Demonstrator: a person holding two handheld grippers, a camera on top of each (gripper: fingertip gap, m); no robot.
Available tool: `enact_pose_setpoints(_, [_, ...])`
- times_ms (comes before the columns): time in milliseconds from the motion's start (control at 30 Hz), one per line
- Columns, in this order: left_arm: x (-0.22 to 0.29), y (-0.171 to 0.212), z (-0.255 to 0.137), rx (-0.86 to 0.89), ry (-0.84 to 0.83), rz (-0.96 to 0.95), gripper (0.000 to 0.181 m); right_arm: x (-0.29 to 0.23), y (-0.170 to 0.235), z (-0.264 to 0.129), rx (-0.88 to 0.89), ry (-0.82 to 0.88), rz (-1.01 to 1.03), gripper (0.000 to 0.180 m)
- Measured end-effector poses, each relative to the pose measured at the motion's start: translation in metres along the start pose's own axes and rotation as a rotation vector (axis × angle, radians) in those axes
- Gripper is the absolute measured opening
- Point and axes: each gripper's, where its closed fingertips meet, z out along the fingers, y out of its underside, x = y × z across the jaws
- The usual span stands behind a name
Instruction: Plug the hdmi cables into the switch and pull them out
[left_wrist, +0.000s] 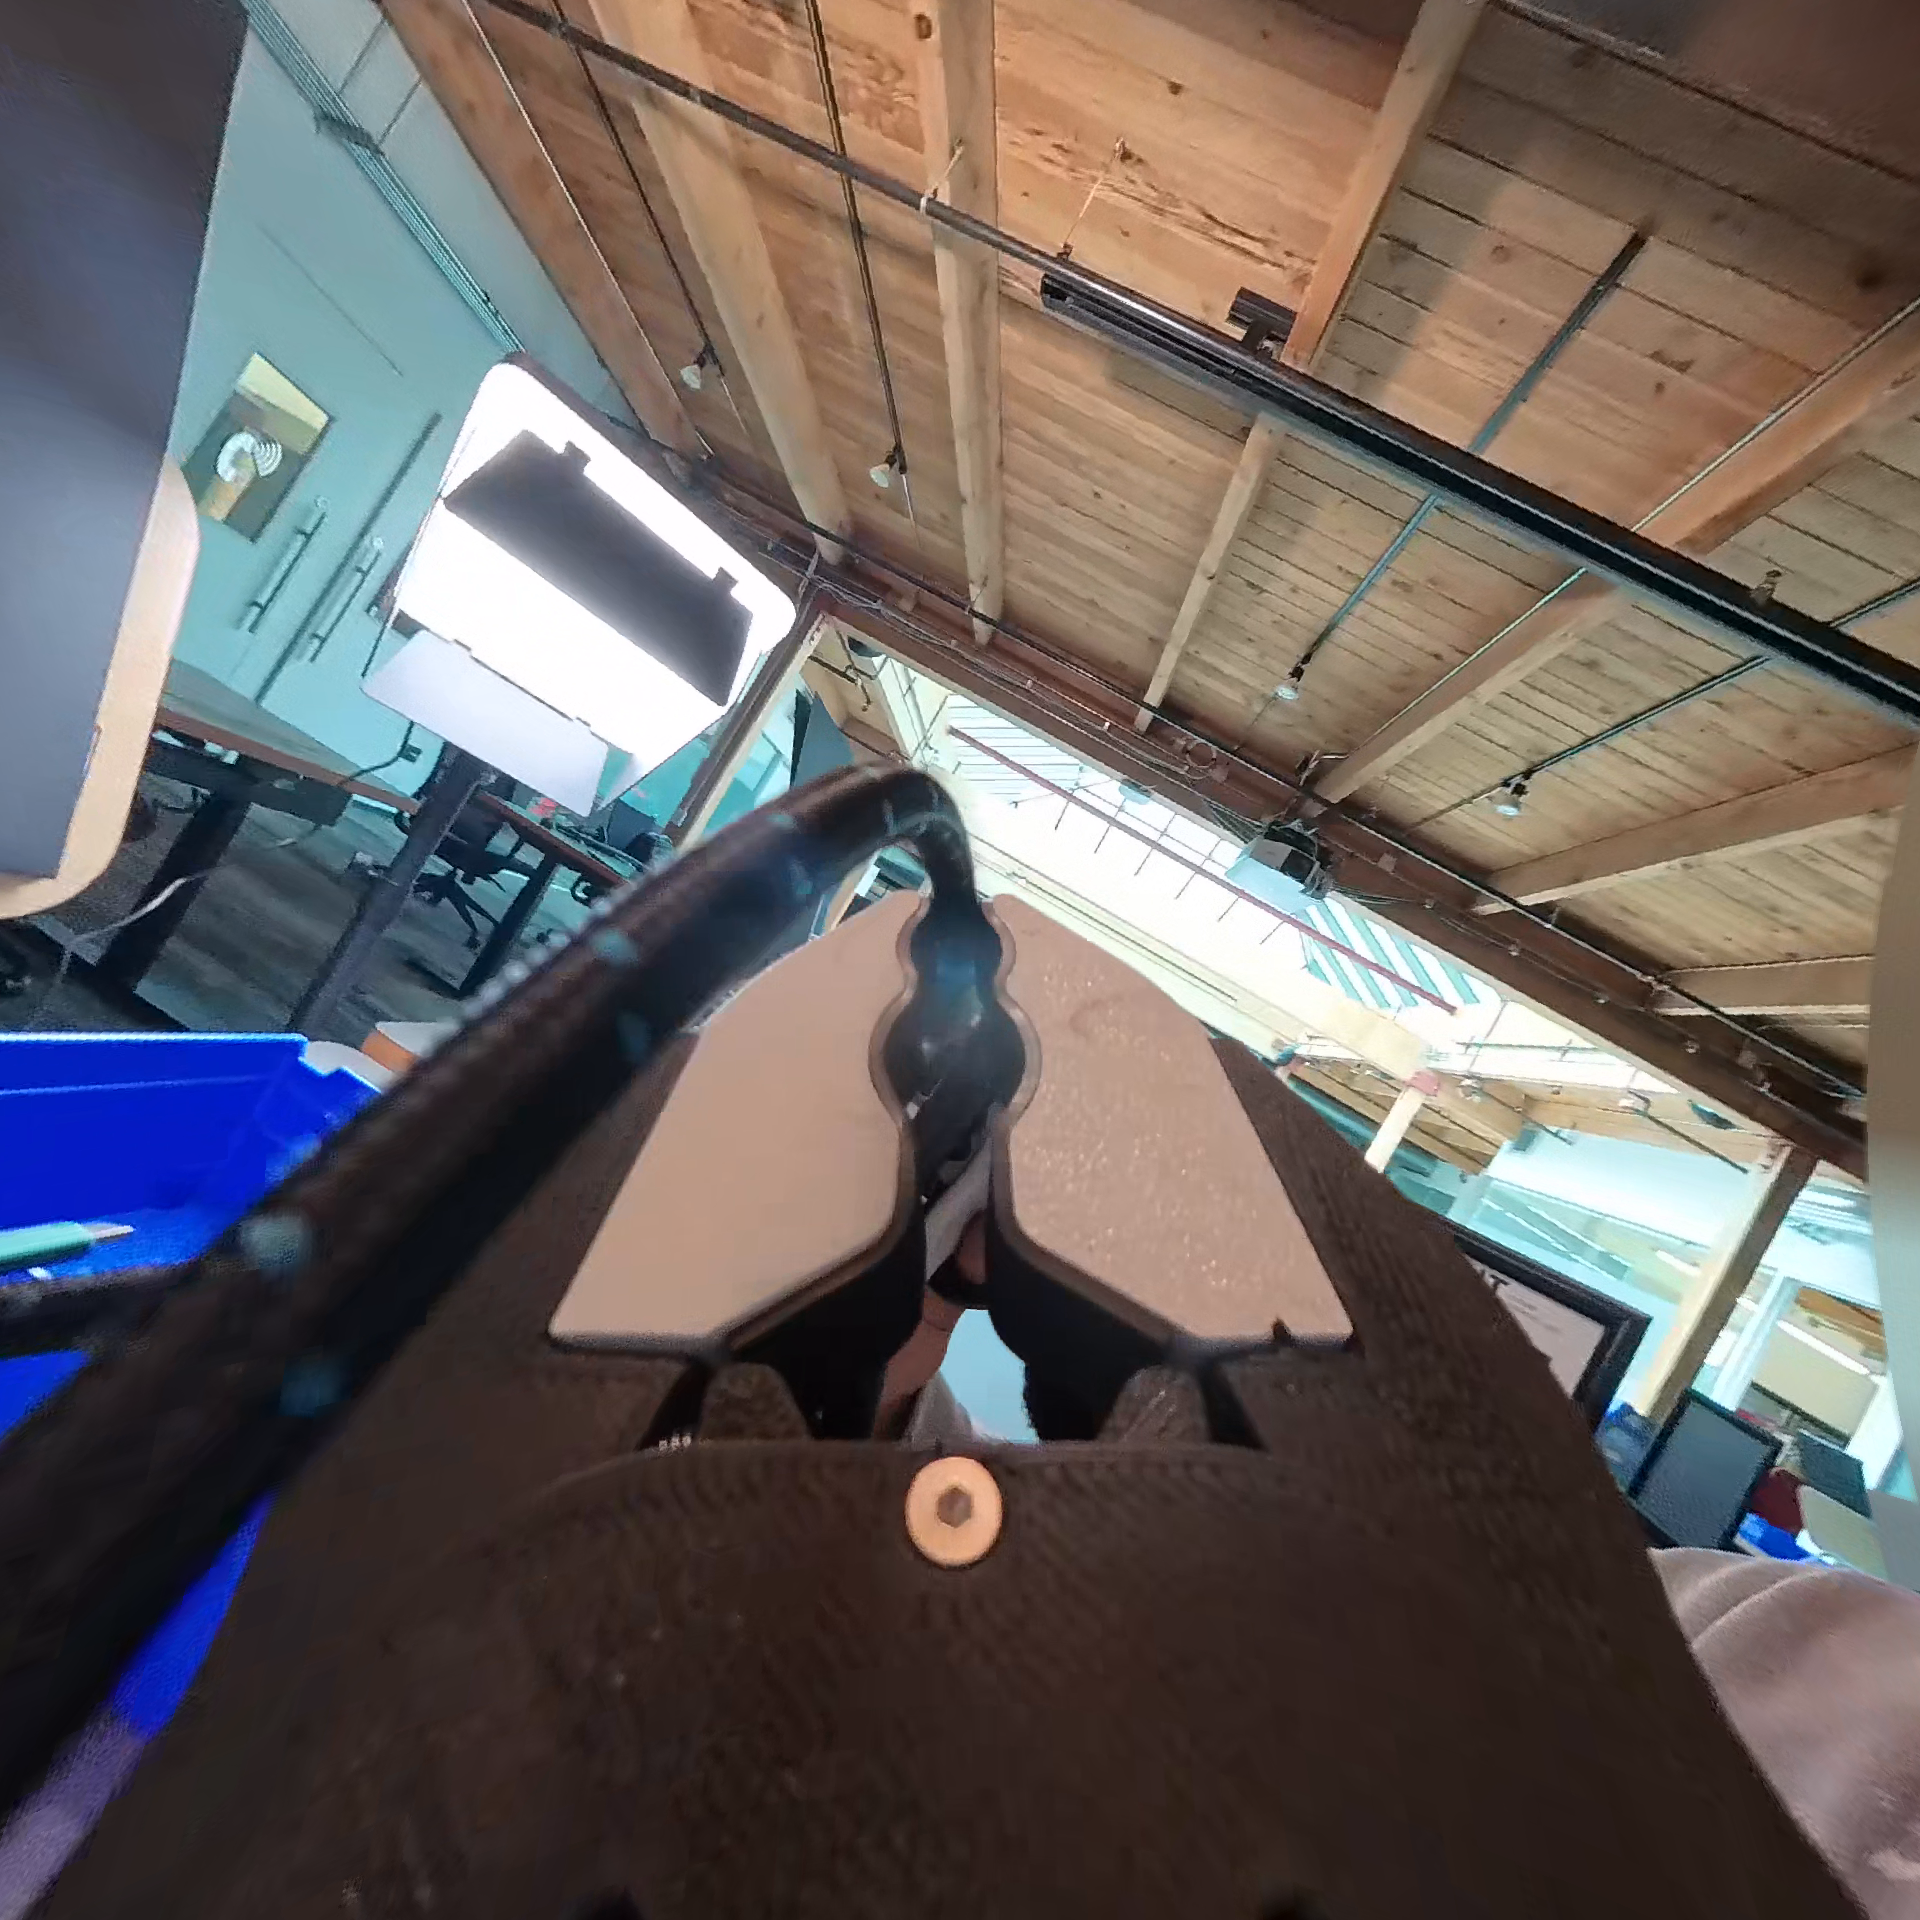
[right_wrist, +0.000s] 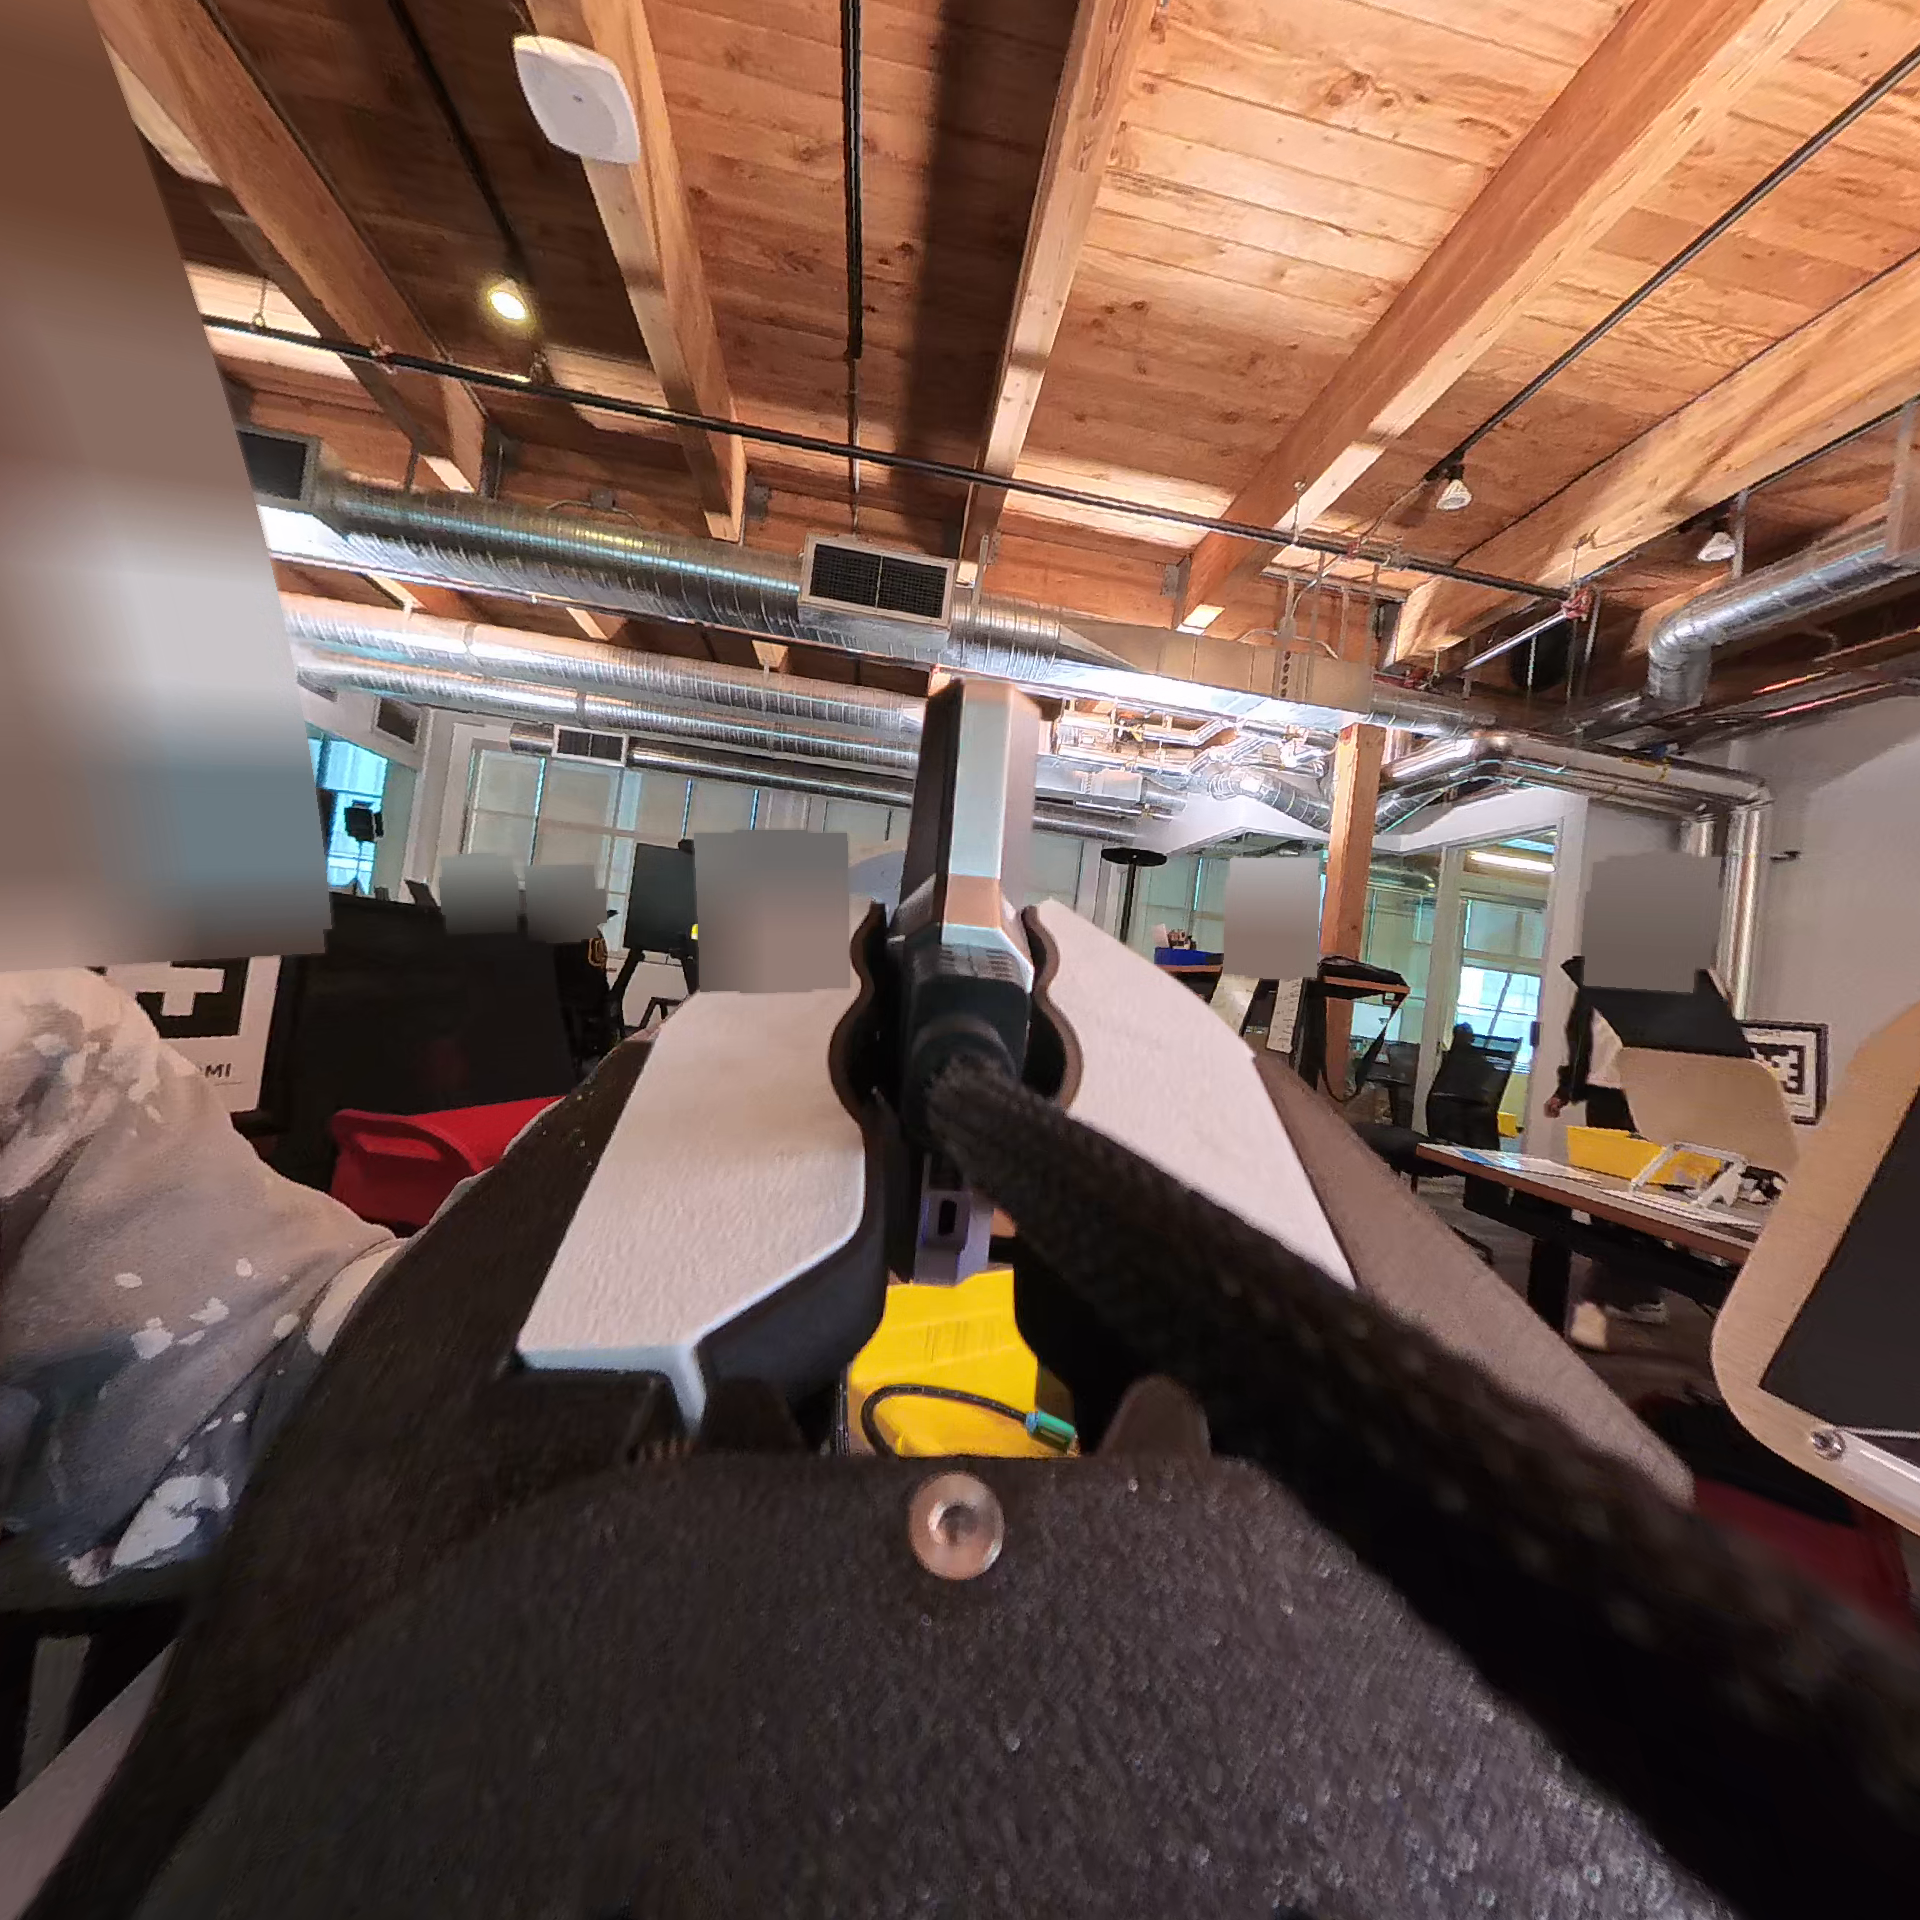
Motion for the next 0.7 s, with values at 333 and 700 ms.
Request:
enact_pose_setpoints(333, [-0.009, 0.014, 0.004, -0.041, 0.015, -0.14, 0.007, -0.004, -0.005, 0.001, 0.0, 0.009, -0.064, 0.024])
enact_pose_setpoints(700, [-0.002, 0.014, 0.009, 0.04, 0.116, -0.422, 0.007, -0.021, -0.028, 0.01, 0.038, 0.039, -0.242, 0.023])
